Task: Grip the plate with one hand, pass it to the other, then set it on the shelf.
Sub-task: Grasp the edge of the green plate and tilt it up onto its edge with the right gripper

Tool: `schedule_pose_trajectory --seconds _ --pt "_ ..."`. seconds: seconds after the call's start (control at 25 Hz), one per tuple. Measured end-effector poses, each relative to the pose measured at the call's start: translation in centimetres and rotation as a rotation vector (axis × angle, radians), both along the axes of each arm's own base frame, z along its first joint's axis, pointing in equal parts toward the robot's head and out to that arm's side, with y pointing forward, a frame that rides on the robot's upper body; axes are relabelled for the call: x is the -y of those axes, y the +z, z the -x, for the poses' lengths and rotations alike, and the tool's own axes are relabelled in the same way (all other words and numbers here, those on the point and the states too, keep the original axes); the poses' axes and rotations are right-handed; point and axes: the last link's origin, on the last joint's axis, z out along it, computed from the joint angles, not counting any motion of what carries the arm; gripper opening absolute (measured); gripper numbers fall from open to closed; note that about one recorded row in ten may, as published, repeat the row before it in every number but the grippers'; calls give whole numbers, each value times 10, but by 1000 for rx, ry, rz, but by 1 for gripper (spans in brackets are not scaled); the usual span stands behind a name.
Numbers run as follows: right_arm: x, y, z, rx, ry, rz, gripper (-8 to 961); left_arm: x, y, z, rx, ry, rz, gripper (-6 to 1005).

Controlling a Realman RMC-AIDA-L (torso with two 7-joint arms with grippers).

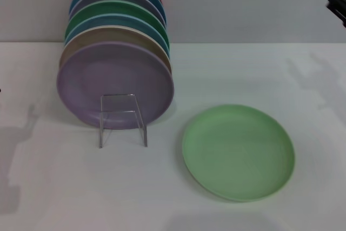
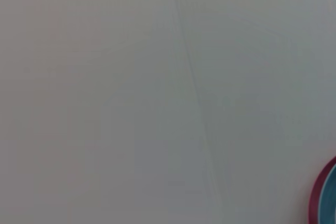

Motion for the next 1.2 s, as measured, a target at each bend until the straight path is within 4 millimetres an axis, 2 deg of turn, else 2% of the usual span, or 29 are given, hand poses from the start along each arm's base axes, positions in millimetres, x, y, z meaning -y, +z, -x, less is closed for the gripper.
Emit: schedule_pose_trajectory --seconds 0.16,0.28,0.36,0.48,0.56,0.76,1.2 --pt "-6 10 32 6 -94 65 693 0 -1 0 1 0 2 844" --pt "-7 17 45 -55 -126 149 693 -1 -1 -1 0 -1 2 844" --pt "-6 11 60 -47 -163 316 693 -2 0 -2 0 -5 2 844" --pt "-5 6 64 -52 -226 418 693 -4 0 -3 -1 -9 2 844" --pt "-3 3 63 -69 -321 547 693 -5 0 -4 -2 -13 4 844" --pt "9 -3 55 -72 -428 701 692 -7 -1 -6 -5 -21 12 843" --pt "29 -26 26 24 -662 830 691 -7 -4 -7 -12 -30 29 843"
